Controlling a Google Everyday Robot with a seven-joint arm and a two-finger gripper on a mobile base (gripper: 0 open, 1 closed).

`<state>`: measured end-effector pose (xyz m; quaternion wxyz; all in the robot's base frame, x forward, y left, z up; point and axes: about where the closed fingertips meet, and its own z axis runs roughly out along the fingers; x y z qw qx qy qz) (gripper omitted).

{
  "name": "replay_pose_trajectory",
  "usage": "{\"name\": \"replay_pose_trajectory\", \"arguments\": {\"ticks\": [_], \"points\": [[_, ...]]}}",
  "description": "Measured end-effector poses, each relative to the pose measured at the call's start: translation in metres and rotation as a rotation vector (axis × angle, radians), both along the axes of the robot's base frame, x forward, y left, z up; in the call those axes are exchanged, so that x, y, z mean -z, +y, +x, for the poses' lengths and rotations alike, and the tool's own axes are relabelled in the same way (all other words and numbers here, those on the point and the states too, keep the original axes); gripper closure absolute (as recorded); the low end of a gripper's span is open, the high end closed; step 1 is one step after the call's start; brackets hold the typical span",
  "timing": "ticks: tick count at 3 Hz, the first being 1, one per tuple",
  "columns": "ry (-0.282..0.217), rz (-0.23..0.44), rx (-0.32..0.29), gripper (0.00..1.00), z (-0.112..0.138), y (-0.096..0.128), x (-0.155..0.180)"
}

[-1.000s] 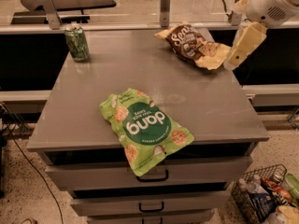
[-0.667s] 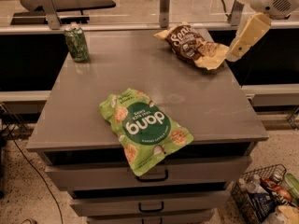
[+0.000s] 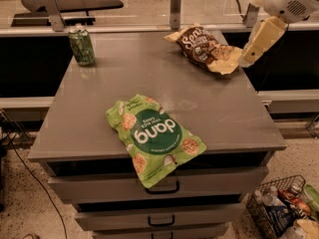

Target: Move brown chip bag near green rice chip bag

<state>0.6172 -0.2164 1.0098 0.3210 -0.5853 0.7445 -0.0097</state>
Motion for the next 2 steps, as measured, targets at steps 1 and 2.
{"name": "replay_pose_trajectory", "arguments": {"ticks": [1, 2], "points": [[0.004, 0.012, 0.033, 0.0, 0.015, 0.003, 0.03], [-0.054, 0.043, 0.094, 0.0, 0.061, 0.006, 0.062]]}}
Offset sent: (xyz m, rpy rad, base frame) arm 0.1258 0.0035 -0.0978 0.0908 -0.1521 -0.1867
